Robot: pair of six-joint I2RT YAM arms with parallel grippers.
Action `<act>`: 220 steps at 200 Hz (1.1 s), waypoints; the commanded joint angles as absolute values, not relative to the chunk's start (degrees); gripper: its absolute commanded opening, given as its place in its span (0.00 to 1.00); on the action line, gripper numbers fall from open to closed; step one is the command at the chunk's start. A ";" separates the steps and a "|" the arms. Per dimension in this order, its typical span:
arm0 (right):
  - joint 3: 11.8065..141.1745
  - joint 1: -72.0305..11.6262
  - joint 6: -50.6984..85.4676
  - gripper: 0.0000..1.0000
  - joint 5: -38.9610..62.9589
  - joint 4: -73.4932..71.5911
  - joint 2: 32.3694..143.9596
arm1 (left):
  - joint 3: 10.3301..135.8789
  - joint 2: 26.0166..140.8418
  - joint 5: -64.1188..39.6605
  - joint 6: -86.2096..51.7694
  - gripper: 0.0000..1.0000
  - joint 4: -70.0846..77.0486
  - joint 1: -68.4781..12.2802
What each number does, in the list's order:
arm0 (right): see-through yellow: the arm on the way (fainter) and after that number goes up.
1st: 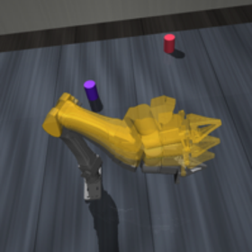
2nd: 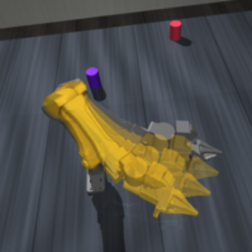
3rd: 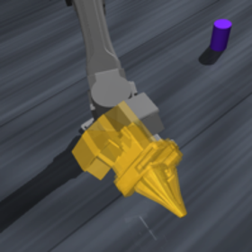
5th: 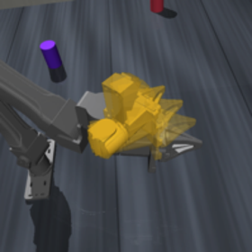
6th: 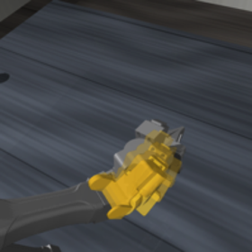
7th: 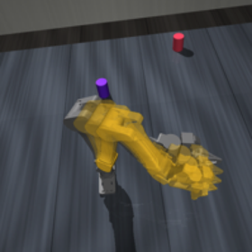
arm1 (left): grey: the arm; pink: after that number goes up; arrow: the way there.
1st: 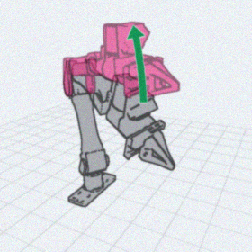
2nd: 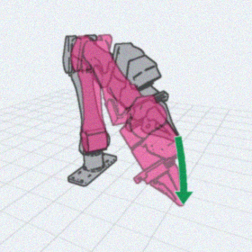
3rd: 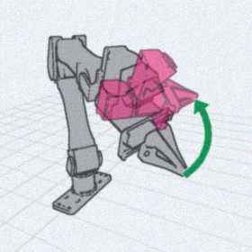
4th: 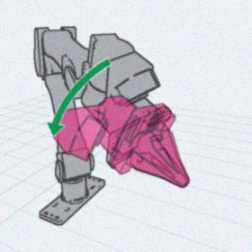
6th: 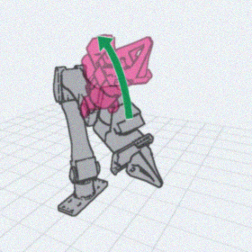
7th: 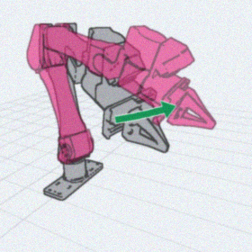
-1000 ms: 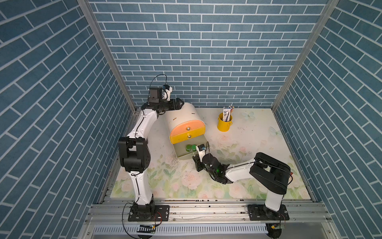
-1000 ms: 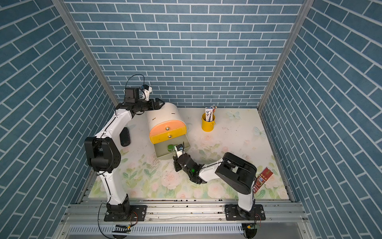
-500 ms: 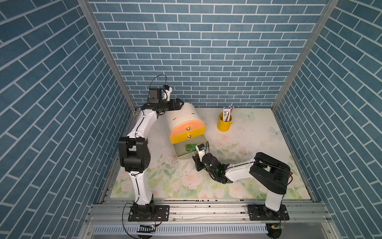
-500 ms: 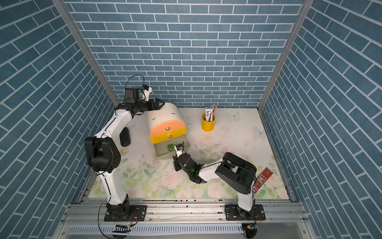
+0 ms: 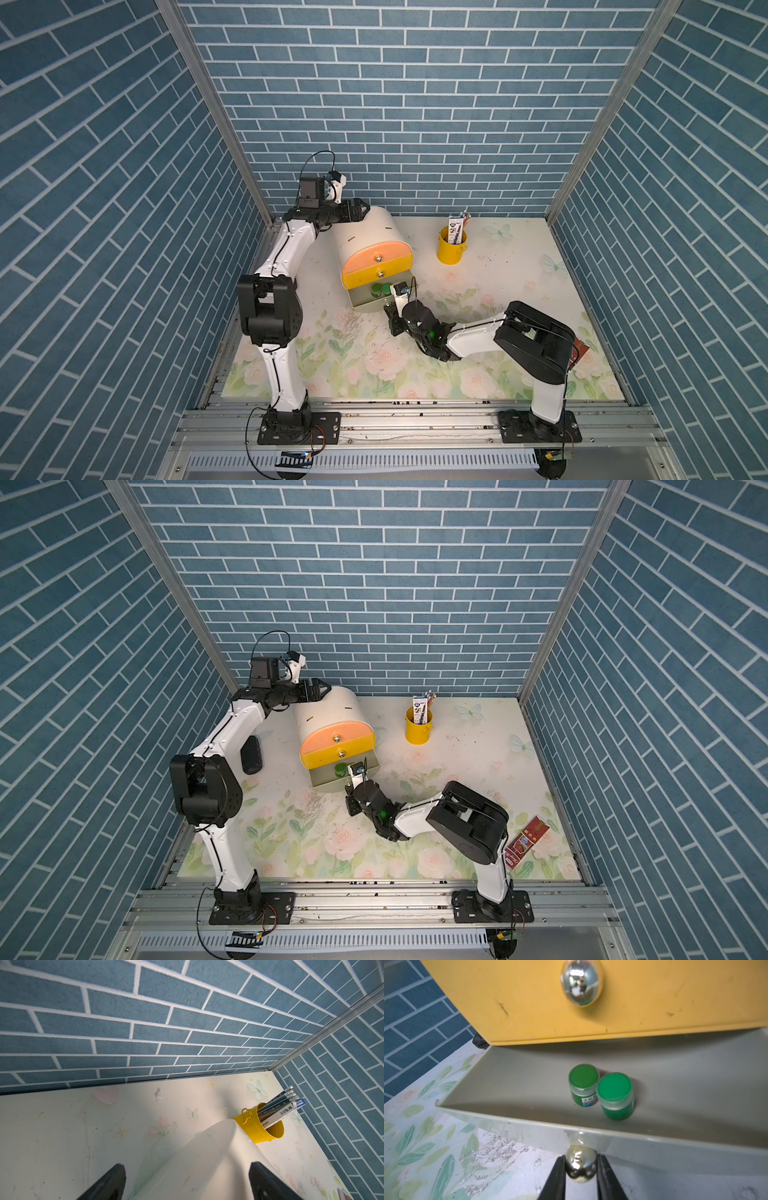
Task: Put the paint cans in the drawer according to color
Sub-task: Close the drawer in the storage box.
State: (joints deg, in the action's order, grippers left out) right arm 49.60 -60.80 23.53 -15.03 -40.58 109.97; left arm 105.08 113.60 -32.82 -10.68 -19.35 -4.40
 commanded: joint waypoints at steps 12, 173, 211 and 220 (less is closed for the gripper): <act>52.96 -59.69 21.71 0.24 -16.08 -40.81 112.59 | 103.88 114.17 -35.07 -10.55 0.97 -20.38 -4.75; 59.71 -56.49 21.05 0.28 -15.11 -42.95 118.66 | 103.37 113.72 -35.77 -10.11 0.98 -19.09 -4.83; 60.02 -55.83 21.19 0.28 -15.11 -46.06 119.68 | 103.27 113.60 -35.94 -10.19 0.97 -18.98 -4.83; 60.25 -55.85 21.15 0.28 -14.97 -46.62 119.78 | 103.14 113.46 -35.93 -10.20 0.97 -19.09 -4.83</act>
State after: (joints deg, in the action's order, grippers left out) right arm 58.46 -57.14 22.04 -13.63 -43.27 118.13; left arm 104.38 113.60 -33.74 -10.20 -17.72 -4.40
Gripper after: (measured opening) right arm 0.284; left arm 0.974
